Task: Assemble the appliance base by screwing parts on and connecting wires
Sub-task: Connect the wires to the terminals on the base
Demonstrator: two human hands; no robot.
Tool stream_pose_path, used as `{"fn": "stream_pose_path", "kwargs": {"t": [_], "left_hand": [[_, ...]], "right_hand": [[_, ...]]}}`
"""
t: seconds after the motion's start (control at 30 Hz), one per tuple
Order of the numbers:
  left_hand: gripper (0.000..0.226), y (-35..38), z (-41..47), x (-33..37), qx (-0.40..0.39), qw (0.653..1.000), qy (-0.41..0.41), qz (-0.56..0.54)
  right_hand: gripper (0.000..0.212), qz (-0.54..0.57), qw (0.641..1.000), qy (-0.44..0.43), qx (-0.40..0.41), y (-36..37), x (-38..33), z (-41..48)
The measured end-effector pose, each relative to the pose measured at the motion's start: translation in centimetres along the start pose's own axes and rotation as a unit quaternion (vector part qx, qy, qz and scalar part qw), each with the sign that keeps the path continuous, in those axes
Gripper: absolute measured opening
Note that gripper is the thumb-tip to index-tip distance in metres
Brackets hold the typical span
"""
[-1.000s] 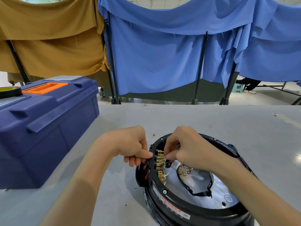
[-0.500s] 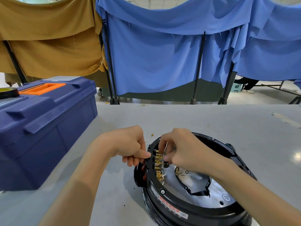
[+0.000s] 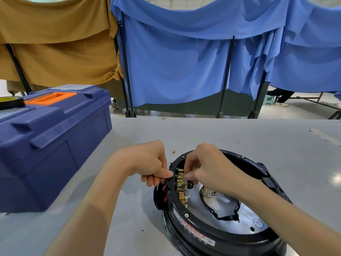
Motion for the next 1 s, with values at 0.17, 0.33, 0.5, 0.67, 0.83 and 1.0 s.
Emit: {"fn": "stream_pose_path", "kwargs": {"t": [0.17,0.33,0.5,0.67,0.83,1.0], "left_hand": [[0.029,0.0,0.0,0.0,0.002,1.000,0.002,-0.001],[0.028,0.0,0.0,0.1,0.003,1.000,0.004,-0.001],[0.029,0.0,0.1,0.1,0.002,1.000,0.006,-0.007],[0.030,0.0,0.2,0.0,-0.002,1.000,0.004,-0.027],[0.029,0.0,0.3,0.0,0.004,0.999,-0.001,-0.034],[0.030,0.1,0.4,0.0,0.007,0.999,-0.009,-0.039]], "right_hand": [[0.022,0.104,0.993,0.035,-0.035,0.2,0.5,-0.3],[0.022,0.123,0.990,0.064,-0.037,0.4,0.8,-0.1],[0.027,0.119,0.988,0.091,-0.037,0.8,1.0,0.3],[0.030,0.130,0.984,0.119,-0.022,0.9,1.3,0.5],[0.031,0.133,0.982,0.133,-0.004,0.9,1.2,0.3],[0.031,0.125,0.983,0.137,0.006,0.9,1.2,0.4]]}}
Point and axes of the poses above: each hand's wrist, its own z-axis towards the middle knuckle, its own y-axis out of the palm, x = y × z, the point moved 8 cm from there along z, towards the middle knuckle, and after that the axes turned 2 degrees about -x, right-handed, at the moved point
